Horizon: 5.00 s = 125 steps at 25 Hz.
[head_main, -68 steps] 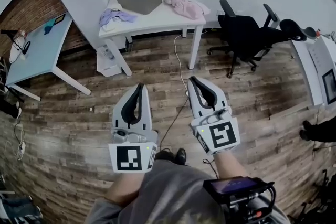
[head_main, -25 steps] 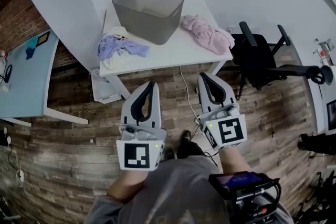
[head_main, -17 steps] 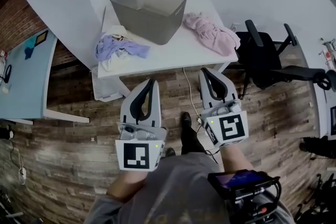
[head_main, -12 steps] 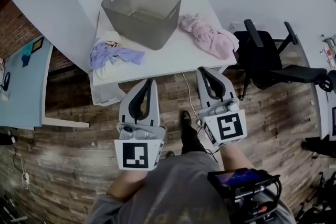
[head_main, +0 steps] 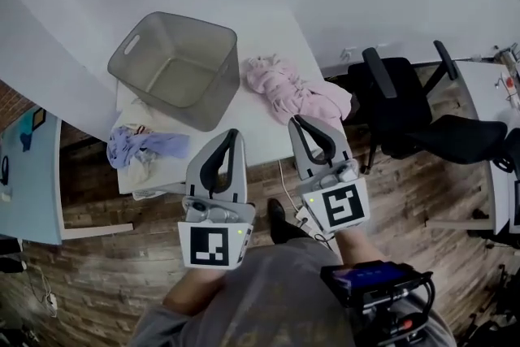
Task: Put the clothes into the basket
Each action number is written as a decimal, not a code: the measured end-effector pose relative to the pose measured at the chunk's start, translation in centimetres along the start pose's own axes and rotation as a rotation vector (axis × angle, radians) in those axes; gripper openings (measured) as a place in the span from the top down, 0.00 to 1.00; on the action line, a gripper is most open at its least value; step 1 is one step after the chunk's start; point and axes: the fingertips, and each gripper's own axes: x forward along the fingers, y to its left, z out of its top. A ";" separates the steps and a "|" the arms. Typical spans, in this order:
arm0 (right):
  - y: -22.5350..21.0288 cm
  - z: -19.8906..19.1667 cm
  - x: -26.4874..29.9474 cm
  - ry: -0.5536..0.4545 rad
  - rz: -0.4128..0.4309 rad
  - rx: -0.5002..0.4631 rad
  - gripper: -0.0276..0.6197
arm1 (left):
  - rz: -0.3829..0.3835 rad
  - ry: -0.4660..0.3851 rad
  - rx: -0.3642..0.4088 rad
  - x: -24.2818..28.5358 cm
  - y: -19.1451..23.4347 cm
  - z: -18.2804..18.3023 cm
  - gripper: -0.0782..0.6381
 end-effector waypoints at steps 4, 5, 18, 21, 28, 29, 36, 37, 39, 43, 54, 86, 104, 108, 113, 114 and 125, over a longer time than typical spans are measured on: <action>-4.3 -1.1 2.2 0.009 0.004 -0.002 0.92 | -0.028 -0.010 0.009 5.5 -0.8 -0.4 0.88; -5.3 -1.3 2.5 0.012 -0.001 0.000 0.88 | -0.035 -0.013 0.011 6.6 -1.0 -0.5 0.88; -10.8 -11.2 3.3 0.194 0.026 0.050 0.56 | -0.121 0.059 -0.038 14.4 -3.9 -6.3 0.88; -11.2 -14.4 3.3 0.250 0.028 0.052 0.49 | -0.130 0.082 -0.049 14.9 -4.0 -8.4 0.88; -10.1 -22.8 3.7 0.416 0.114 0.012 0.27 | -0.139 0.111 -0.089 15.5 -3.5 -13.5 0.88; -9.9 -23.9 3.8 0.437 0.122 0.009 0.24 | -0.140 0.113 -0.090 15.6 -3.4 -14.2 0.88; -9.1 -29.6 4.7 0.555 0.124 -0.056 0.19 | -0.132 0.125 -0.095 15.7 -1.9 -17.2 0.88; -9.0 -30.1 5.0 0.564 0.118 -0.069 0.19 | -0.130 0.125 -0.096 15.6 -1.7 -17.4 0.88; -9.2 -30.7 5.4 0.578 0.100 -0.099 0.19 | -0.125 0.124 -0.094 15.5 -1.3 -17.6 0.88; -9.7 -30.4 5.8 0.561 0.069 -0.096 0.41 | -0.120 0.131 -0.088 15.3 -0.9 -17.6 0.88; -10.7 -21.5 7.9 0.313 -0.026 -0.107 0.73 | -0.074 0.138 -0.047 14.3 0.6 -14.9 0.88; -0.7 11.2 17.7 -0.239 0.108 -0.159 0.74 | 0.228 -0.047 0.077 5.4 16.0 2.2 0.88; 11.7 -1.0 22.7 0.161 0.450 -0.229 0.56 | 0.423 0.049 0.028 -2.0 21.1 -0.8 0.88; 11.5 -0.4 21.2 0.121 0.457 -0.199 0.60 | 0.438 0.040 0.063 -2.4 20.5 0.3 0.88; 12.1 0.0 18.7 0.057 0.503 -0.130 0.93 | 0.479 0.039 0.083 -3.2 19.6 1.1 0.88; 12.5 -0.2 18.2 0.060 0.527 -0.115 0.94 | 0.487 0.038 0.086 -3.4 19.5 1.2 0.88; 16.8 0.1 14.6 0.017 0.739 -0.075 0.94 | 0.637 0.038 0.160 -7.3 18.0 3.0 0.88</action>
